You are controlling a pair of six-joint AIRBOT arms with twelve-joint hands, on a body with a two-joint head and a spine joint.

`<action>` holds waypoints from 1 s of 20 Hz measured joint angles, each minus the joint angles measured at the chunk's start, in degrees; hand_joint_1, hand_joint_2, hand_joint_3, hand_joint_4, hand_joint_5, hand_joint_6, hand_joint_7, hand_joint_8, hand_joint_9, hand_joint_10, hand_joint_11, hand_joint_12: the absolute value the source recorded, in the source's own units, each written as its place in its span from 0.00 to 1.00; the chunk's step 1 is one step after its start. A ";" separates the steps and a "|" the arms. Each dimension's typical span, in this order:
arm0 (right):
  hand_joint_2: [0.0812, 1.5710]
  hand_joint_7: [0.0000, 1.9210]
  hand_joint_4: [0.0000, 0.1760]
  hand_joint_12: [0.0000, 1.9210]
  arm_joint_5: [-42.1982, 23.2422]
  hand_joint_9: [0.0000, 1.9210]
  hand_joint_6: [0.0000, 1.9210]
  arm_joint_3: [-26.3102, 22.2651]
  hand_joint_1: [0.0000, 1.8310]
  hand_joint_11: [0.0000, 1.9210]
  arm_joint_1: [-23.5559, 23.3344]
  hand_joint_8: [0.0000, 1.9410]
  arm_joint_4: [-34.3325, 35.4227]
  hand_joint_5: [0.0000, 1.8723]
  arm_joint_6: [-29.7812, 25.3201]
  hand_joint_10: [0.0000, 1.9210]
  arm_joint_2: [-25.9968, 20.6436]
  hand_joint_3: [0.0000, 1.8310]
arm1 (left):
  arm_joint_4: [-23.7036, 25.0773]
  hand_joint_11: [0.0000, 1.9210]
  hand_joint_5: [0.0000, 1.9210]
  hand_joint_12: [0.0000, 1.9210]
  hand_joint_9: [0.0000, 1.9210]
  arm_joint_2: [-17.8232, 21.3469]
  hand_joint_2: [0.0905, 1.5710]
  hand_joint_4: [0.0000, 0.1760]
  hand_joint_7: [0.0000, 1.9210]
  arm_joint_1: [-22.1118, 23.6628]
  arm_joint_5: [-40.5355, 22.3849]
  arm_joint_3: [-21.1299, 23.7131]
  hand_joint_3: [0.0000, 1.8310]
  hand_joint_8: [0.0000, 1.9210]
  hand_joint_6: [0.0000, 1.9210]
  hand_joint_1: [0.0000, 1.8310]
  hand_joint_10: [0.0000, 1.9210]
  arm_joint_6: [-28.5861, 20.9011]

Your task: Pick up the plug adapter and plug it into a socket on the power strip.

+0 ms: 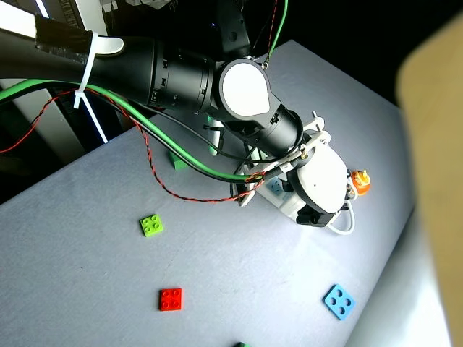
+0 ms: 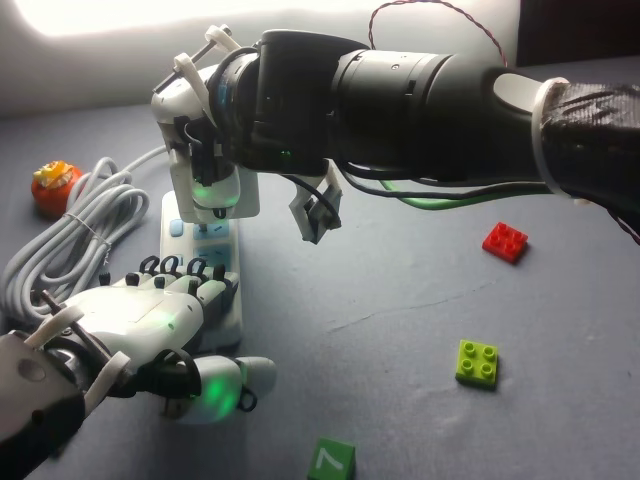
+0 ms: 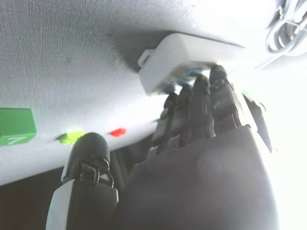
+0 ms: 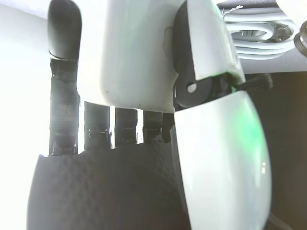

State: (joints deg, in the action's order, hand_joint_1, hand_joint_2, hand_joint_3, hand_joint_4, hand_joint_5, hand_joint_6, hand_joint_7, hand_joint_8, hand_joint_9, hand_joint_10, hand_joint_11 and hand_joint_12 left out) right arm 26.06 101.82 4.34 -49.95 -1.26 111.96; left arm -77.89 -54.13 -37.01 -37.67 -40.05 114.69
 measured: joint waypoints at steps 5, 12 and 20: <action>0.68 0.54 0.00 0.60 0.00 0.52 0.51 0.00 0.75 0.43 0.00 0.45 -0.02 0.50 0.00 0.56 0.02 0.00 | 0.07 0.01 0.05 0.01 0.03 0.00 0.82 0.00 0.04 0.00 0.09 0.00 0.00 0.00 0.00 0.00 0.00 0.09; 0.68 0.54 0.00 0.60 -0.39 0.52 0.51 0.90 0.75 0.43 0.50 0.44 -0.42 0.50 0.44 0.56 0.90 0.00 | -0.13 0.00 0.04 0.01 0.02 -1.07 0.81 0.00 0.03 0.24 -0.83 -0.20 0.00 0.00 0.00 0.00 0.00 0.55; 0.68 0.54 0.00 0.60 -0.52 0.52 0.51 1.73 0.75 0.42 0.57 0.45 -0.26 0.50 2.21 0.57 1.62 0.00 | 0.07 0.01 0.03 0.01 0.02 -2.10 0.81 0.00 0.03 0.24 -2.01 -0.28 0.00 0.00 0.00 0.00 0.00 0.81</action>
State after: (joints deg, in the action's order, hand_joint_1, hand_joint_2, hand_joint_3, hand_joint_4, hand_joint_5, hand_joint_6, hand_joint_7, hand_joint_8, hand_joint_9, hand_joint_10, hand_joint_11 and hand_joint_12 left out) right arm 25.54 103.55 4.91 -50.22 0.95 113.58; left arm -77.82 -56.23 -36.77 -39.68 -40.34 115.50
